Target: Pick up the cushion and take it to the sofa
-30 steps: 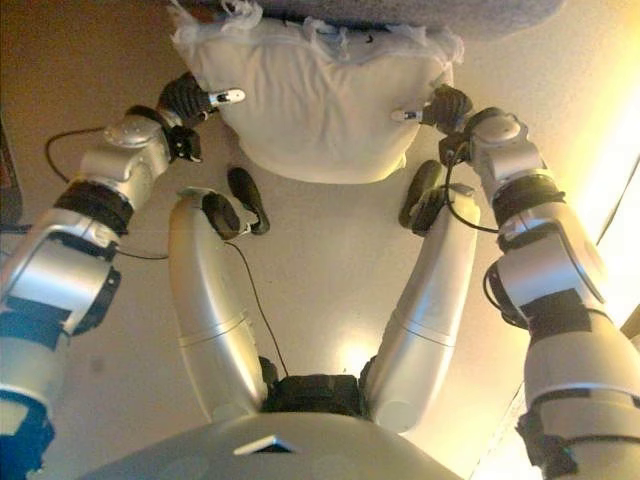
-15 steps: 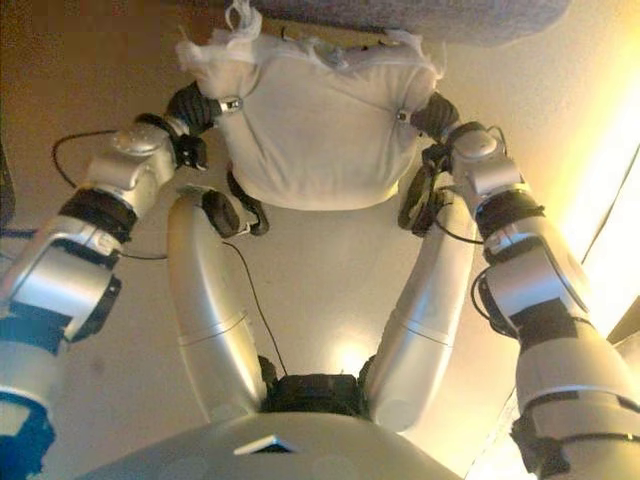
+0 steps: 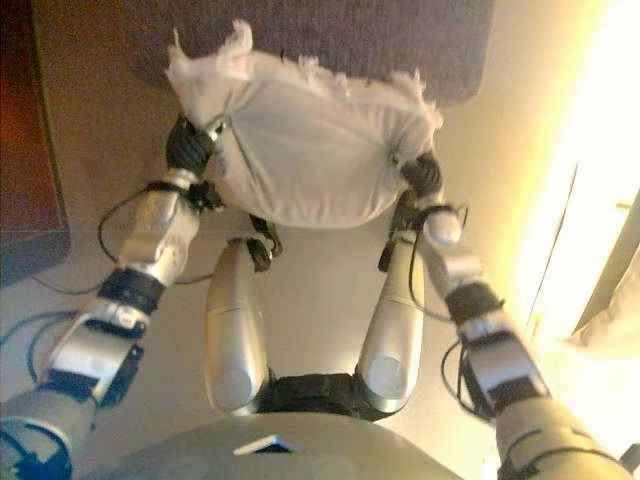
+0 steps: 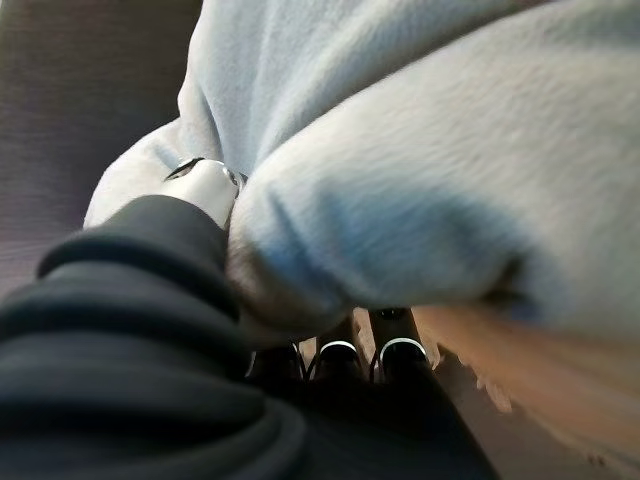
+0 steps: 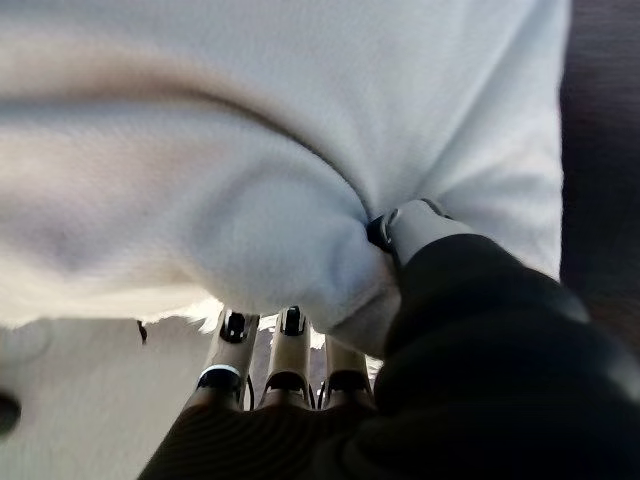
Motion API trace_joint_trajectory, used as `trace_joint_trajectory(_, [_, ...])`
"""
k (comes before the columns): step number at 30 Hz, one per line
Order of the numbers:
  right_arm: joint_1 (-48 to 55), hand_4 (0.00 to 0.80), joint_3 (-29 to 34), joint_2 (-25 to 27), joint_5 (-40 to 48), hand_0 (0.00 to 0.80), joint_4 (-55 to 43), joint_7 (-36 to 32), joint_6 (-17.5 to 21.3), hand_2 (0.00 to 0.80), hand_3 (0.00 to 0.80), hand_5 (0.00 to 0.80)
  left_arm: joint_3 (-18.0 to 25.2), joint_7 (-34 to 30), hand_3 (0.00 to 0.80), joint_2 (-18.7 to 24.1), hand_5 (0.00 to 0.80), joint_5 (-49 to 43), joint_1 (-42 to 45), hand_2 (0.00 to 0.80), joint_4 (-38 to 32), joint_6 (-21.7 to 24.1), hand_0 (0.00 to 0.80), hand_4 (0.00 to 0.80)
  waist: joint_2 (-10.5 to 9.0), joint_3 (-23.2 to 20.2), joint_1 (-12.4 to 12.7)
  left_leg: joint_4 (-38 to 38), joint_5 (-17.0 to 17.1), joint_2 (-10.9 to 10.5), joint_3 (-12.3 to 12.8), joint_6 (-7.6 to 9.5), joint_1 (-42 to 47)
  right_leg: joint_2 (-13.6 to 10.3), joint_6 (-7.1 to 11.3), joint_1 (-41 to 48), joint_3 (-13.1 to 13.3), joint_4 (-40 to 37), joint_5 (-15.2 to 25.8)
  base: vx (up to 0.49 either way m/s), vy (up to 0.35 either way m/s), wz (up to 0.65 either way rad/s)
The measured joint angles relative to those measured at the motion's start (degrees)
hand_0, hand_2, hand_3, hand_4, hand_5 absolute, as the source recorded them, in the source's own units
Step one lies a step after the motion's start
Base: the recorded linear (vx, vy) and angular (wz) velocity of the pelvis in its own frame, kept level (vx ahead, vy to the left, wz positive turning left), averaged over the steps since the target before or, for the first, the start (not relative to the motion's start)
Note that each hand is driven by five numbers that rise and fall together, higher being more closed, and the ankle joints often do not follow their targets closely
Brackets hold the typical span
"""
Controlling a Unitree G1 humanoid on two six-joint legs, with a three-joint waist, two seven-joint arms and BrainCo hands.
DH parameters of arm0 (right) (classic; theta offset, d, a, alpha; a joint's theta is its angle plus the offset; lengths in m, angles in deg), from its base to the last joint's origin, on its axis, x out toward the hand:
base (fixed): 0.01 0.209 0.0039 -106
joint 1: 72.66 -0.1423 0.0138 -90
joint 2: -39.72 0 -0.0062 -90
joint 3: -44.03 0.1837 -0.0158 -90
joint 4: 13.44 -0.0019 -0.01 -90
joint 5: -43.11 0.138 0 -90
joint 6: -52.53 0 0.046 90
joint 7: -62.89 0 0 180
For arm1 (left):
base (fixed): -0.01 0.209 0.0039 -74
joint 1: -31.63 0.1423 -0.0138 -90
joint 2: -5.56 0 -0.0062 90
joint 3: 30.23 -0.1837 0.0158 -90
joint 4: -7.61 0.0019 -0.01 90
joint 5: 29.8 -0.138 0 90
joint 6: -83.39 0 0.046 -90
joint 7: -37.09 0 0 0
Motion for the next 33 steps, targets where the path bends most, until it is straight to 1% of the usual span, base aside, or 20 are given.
trace_joint_trajectory(3, [1.52, 0.800, 1.35, -0.25, 0.21, 0.800, -3.16, -2.18, 0.38, 0.800, 0.800, 0.800, 2.04, 0.30, 0.800, -0.04, 0.800, -0.38, 1.43, 0.800, -2.27, 0.03, 0.800, 0.800, -1.14, -1.05, 0.36, -6.42, 1.47, -0.32, 0.12, -1.37, 8.66, 0.14, -0.37, 7.38, -2.66, -3.86, 0.47, 0.150, -0.050, -0.02])
trace_joint_trajectory(4, [1.52, 0.800, 1.88, -0.35, 0.65, 0.800, -3.99, -2.91, 0.37, 0.800, 0.800, 0.800, 2.45, 0.46, 0.800, -0.05, 0.800, -0.38, 1.78, 0.800, -2.70, 0.05, 0.800, 0.800, -1.54, -2.69, 0.53, -7.80, 1.71, -0.24, 0.15, -1.75, 9.67, 0.24, -0.67, 7.90, -3.36, -4.46, 0.30, 0.118, -0.043, -0.15])
trace_joint_trajectory(5, [1.37, 0.800, 2.68, -0.68, 1.16, 0.800, -4.78, -3.69, 0.37, 0.800, 0.800, 0.800, 3.03, 0.72, 0.800, 0.05, 0.800, -0.39, 2.26, 0.800, -3.83, 0.03, 0.800, 0.800, -2.18, -3.32, 1.28, -9.26, 2.07, -0.21, 0.15, -2.19, 11.44, 0.61, -0.98, 8.84, -3.49, -5.22, 0.55, 0.115, -0.043, -0.29])
trace_joint_trajectory(6, [1.41, 0.800, 3.42, -0.64, 1.41, 0.800, -5.59, -4.26, 0.37, 0.800, 0.800, 0.800, 3.12, 0.83, 0.800, -0.07, 0.800, -0.41, 2.28, 0.800, -4.32, 0.05, 0.800, 0.800, -2.62, -3.88, 1.47, -10.40, 2.16, -0.16, 0.03, -2.42, 13.08, 1.02, -1.21, 9.70, -3.48, -5.78, 0.73, 0.161, -0.046, -0.29])
trace_joint_trajectory(9, [1.22, 0.800, 3.88, -0.58, 1.13, 0.800, -6.06, -4.99, -0.48, 0.800, 0.800, 0.800, 3.96, 1.03, 0.800, -0.32, 0.800, -0.94, 3.39, 0.800, -4.55, -0.60, 0.800, 0.800, -3.10, -4.56, 1.69, -14.02, 2.60, -0.28, 0.06, -3.20, 19.67, 1.95, -1.40, 15.19, -3.83, -8.71, 1.26, 0.249, -0.021, -0.23])
trace_joint_trajectory(11, [1.37, 0.800, 3.34, -0.74, 0.59, 0.800, -5.91, -4.89, -2.16, 0.800, 0.800, 0.800, 4.80, 0.96, 0.800, -0.96, 0.800, -0.89, 6.19, 0.800, -4.97, -0.82, 0.800, 0.800, -3.04, -6.79, 2.07, -17.27, 2.48, -0.35, -0.20, -3.68, 24.38, 2.97, -1.69, 18.55, -3.65, -11.63, 2.10, 0.336, 0.023, -0.48])
trace_joint_trajectory(12, [1.65, 0.800, 3.15, -0.80, 0.59, 0.800, -5.80, -4.87, -2.82, 0.800, 0.800, 0.800, 5.21, 0.94, 0.800, -1.58, 0.800, -0.90, 7.47, 0.800, -5.02, -0.98, 0.800, 0.800, -2.92, -8.32, 2.86, -18.79, 2.39, -0.60, -1.47, -3.79, 26.58, 3.61, -1.71, 19.76, -2.80, -12.99, 2.56, 0.333, 0.013, -0.58])
trace_joint_trajectory(14, [1.72, 0.800, 3.03, -1.42, 0.59, 0.800, -5.53, -4.67, -4.09, 0.800, 0.800, 0.800, 5.73, 0.95, 0.800, -2.14, 0.800, -0.91, 9.97, 0.800, -5.48, -1.86, 0.800, 0.800, -2.43, -11.45, 3.50, -22.13, 1.56, -1.13, -5.89, -5.02, 30.57, 4.75, -1.68, 22.12, -1.54, -15.11, 3.10, 0.247, 0.001, -0.52])
trace_joint_trajectory(15, [2.13, 0.800, 2.93, -2.11, 0.59, 0.800, -5.52, -4.51, -4.50, 0.800, 0.800, 0.800, 6.14, 0.92, 0.800, -2.27, 0.800, -0.94, 11.17, 0.800, -5.49, -2.58, 0.800, 0.800, -2.39, -13.30, 3.55, -23.39, 1.42, -1.29, -6.51, -5.27, 32.38, 4.96, -1.44, 23.26, -0.97, -15.95, 3.33, 0.161, 0.002, -0.33])
trace_joint_trajectory(16, [2.87, 0.800, 2.72, -2.76, 0.60, 0.800, -5.52, -4.09, -4.54, 0.800, 0.800, 0.800, 6.22, 0.89, 0.800, -2.29, 0.800, -0.97, 12.04, 0.800, -5.47, -3.27, 0.800, 0.800, -2.31, -15.22, 3.43, -24.28, 1.49, -1.33, -6.07, -5.38, 33.85, 4.96, -1.24, 24.64, -0.92, -16.83, 3.44, 0.154, 0.005, -0.15])
trace_joint_trajectory(18, [4.52, 0.800, 1.95, -3.00, 0.61, 0.800, -5.53, -3.71, -4.52, 0.800, 0.800, 0.800, 6.22, 0.80, 0.800, -2.36, 0.800, -1.53, 13.22, 0.800, -5.46, -4.01, 0.800, 0.800, -1.99, -18.74, 3.30, -25.32, 1.49, -1.24, -5.92, -5.39, 35.50, 4.93, -1.14, 26.77, -1.72, -18.14, 3.45, 0.150, 0.003, 0.06])
trace_joint_trajectory(21, [6.38, 0.800, 1.65, -2.86, 0.70, 0.800, -5.46, -3.76, -4.54, 0.800, 0.800, 0.800, 6.17, 0.74, 0.800, -2.46, 0.800, -2.80, 13.52, 0.800, -5.47, -4.86, 0.800, 0.800, -0.95, -21.66, 3.21, -26.16, 1.52, -1.13, -5.80, -5.41, 37.36, 4.85, -0.93, 29.86, -3.14, -19.77, 3.51, 0.120, 0.012, 0.17])
trace_joint_trajectory(22, [7.08, 0.800, 1.61, -2.85, 0.85, 0.800, -5.47, -3.77, -4.56, 0.800, 0.800, 0.800, 6.14, 0.64, 0.800, -2.59, 0.800, -3.07, 13.58, 0.800, -5.46, -5.40, 0.800, 0.800, -0.58, -22.63, 3.22, -26.17, 1.72, -1.06, -4.75, -5.32, 37.15, 4.62, -0.76, 30.69, -3.77, -20.34, 3.53, 0.102, 0.026, 0.35])
trace_joint_trajectory(24, [8.30, 0.800, 1.78, -2.51, 1.24, 0.800, -5.47, -3.72, -4.63, 0.800, 0.800, 0.800, 6.03, 0.21, 0.800, -3.49, 0.800, -3.08, 13.62, 0.800, -5.45, -6.36, 0.800, 0.800, 0.10, -23.78, 2.76, -26.01, 2.56, -1.10, -2.13, -5.03, 37.15, 3.72, -0.58, 32.97, -6.19, -21.58, 3.58, 0.107, 0.095, 0.49])
trace_joint_trajectory(25, [9.03, 0.800, 1.96, -2.44, 1.36, 0.800, -5.46, -3.60, -4.63, 0.800, 0.800, 0.800, 5.98, -0.39, 0.800, -3.89, 0.800, -3.13, 13.67, 0.800, -5.27, -6.71, 0.800, 0.800, 0.23, -24.42, 2.80, -26.55, 2.62, -1.28, -1.34, -4.56, 37.21, 3.24, -0.43, 33.76, -7.06, -21.98, 3.36, 0.102, 0.161, 0.48])
trace_joint_trajectory(26, [9.83, 0.800, 2.10, -2.47, 1.36, 0.800, -5.46, -3.58, -4.63, 0.800, 0.800, 0.800, 5.87, -0.76, 0.800, -4.09, 0.800, -3.16, 13.89, 0.800, -5.26, -7.12, 0.800, 0.800, 0.45, -25.13, 2.79, -27.24, 3.08, -1.40, -1.36, -4.54, 37.31, 3.02, -0.41, 34.08, -7.78, -21.95, 3.36, 0.061, 0.135, 0.30])
trace_joint_trajectory(28, [10.65, 0.800, 2.04, -2.89, 1.29, 0.800, -5.46, -3.15, -4.65, 0.800, 0.800, 0.800, 5.83, -0.80, 0.800, -4.00, 0.800, -3.17, 14.06, 0.800, -5.26, -7.57, 0.800, 0.800, 0.28, -25.62, 2.97, -28.33, 3.95, -2.04, -1.45, -4.70, 38.12, 2.50, -0.40, 34.26, -7.94, -21.45, 3.29, 0.054, 0.146, 0.15])
trace_joint_trajectory(30, [10.73, 0.800, 2.03, -3.70, 1.23, 0.800, -5.45, -1.96, -4.93, 0.800, 0.800, 0.800, 5.70, -0.37, 0.800, -3.99, 0.800, -3.66, 14.06, 0.800, -5.27, -7.71, 0.800, 0.800, -0.11, -25.83, 2.97, -28.34, 3.96, -2.94, -1.56, -4.29, 38.05, 1.53, -0.54, 34.06, -8.01, -20.64, 3.17, 0.044, 0.133, 0.10])
trace_joint_trajectory(32, [10.80, 0.800, 2.08, -4.56, 0.67, 0.800, -5.42, -0.58, -4.94, 0.800, 0.800, 0.800, 5.44, 0.51, 0.800, -3.90, 0.800, -4.26, 14.05, 0.800, -5.27, -7.92, 0.800, 0.800, -0.62, -26.04, 2.89, -28.23, 3.90, -3.92, -1.61, -3.65, 37.96, 0.28, -0.52, 33.41, -7.89, -18.59, 3.22, 0.032, 0.136, 0.11])
trace_joint_trajectory(33, [10.88, 0.800, 2.10, -4.66, 0.24, 0.800, -5.42, 0.04, -4.94, 0.800, 0.800, 0.800, 5.03, 1.10, 0.800, -3.89, 0.800, -4.36, 13.89, 0.800, -5.25, -8.40, 0.800, 0.800, -0.95, -26.02, 2.52, -27.66, 3.45, -4.41, -1.62, -3.05, 37.85, -0.51, -0.59, 33.09, -7.79, -17.01, 3.32, 0.031, 0.165, 0.13])
